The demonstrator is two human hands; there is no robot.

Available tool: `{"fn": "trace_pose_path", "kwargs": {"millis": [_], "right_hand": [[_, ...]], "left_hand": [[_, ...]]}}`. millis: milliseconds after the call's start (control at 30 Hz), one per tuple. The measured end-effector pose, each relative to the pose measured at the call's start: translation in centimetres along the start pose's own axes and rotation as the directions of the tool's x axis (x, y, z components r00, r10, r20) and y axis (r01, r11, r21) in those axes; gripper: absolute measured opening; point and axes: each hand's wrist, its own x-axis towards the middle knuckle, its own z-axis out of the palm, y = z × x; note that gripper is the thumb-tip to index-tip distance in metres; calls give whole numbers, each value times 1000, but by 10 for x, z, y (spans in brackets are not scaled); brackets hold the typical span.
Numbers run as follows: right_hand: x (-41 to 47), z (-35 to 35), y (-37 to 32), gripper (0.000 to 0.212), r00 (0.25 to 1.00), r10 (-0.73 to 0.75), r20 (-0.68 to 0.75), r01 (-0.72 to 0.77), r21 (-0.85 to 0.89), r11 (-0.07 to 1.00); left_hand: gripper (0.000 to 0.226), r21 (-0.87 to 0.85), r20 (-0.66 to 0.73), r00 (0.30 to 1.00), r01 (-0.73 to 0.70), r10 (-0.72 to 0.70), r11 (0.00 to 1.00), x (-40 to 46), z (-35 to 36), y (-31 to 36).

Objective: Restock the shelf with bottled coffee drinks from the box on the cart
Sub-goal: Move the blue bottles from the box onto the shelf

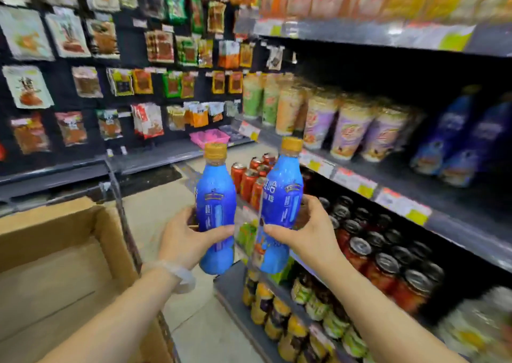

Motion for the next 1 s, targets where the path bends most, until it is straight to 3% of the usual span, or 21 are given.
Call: {"fn": "trace_pose_path", "kwargs": {"millis": [333,500,700,833,1000], "right_hand": [[-36,-201,-14,60,967,-29,-255,19,-39,999],[-48,-270,-13,57,927,-52,-371,31,-63,998],[-31,-319,-17,59,878,-83,-472,45,-91,995],[-9,-340,-10,63,839,-65,-540,33,-68,997],[24,-347,-1,63,813,-49,-580,-3,-88,996]], "left_hand": [[28,-110,267,942,-178,201,978,-42,187,87],[37,-144,352,906,-194,234,970,-59,252,109],[31,-171,399,883,-195,249,966,-56,291,137],[49,-158,416,873,-205,253,966,-35,305,151],[37,-186,435,859,-209,271,960,-3,327,161]]}}
